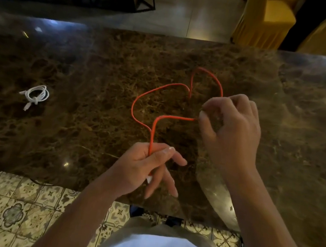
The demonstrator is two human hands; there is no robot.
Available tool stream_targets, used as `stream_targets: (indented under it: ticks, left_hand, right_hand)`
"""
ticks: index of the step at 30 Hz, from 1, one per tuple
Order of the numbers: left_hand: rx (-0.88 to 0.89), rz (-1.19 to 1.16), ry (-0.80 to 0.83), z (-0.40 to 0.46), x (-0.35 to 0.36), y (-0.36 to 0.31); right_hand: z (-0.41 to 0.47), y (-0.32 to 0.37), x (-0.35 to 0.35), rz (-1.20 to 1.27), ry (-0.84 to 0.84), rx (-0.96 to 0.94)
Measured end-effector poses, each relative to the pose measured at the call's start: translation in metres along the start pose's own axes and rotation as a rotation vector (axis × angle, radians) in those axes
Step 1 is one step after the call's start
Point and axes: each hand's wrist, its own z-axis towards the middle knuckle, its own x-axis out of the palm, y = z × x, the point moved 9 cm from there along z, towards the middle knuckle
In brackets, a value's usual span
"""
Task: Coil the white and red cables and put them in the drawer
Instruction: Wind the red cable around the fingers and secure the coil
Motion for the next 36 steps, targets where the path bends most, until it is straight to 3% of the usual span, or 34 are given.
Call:
stream_targets:
  ticks: [3, 5, 8, 11, 13, 17, 20, 25, 30, 36]
  left_hand:
    - [0.029, 0.012, -0.031, -0.002, -0.005, -0.007]
    - [0.030, 0.004, -0.012, -0.001, -0.005, -0.009]
    - [0.042, -0.048, -0.020, 0.000, -0.003, -0.015]
    - [0.083, -0.127, -0.120, 0.000, -0.018, -0.023]
    - [0.096, -0.189, -0.135, -0.001, -0.026, -0.026]
    - [0.070, -0.230, -0.061, -0.005, -0.032, -0.024]
    - [0.052, -0.111, 0.049, -0.008, -0.029, -0.027]
    - [0.098, 0.126, 0.189, 0.002, -0.029, -0.055]
    - [0.190, 0.245, 0.325, 0.008, -0.039, -0.091]
    - [0.404, 0.224, 0.190, 0.015, -0.101, -0.124]
  right_hand:
    - [0.003, 0.011, -0.002, -0.020, 0.050, -0.078]
    - [0.004, 0.022, 0.003, 0.216, 0.159, -0.132]
    - [-0.005, 0.043, 0.034, 0.563, 0.494, -0.184]
    - [-0.022, 0.046, 0.065, 0.700, 0.789, -0.051]
    - [-0.024, 0.042, 0.071, 0.736, 0.790, -0.008]
    - [-0.002, 0.038, 0.060, 0.938, 0.609, 0.081]
    - [0.018, 0.043, 0.051, 1.070, 0.545, 0.107]
    - [0.037, 0.067, 0.072, 1.084, 0.508, 0.131]
    - [0.041, 0.083, 0.115, 1.047, 0.553, 0.195]
    - [0.013, 0.083, 0.154, 0.974, 0.712, 0.248]
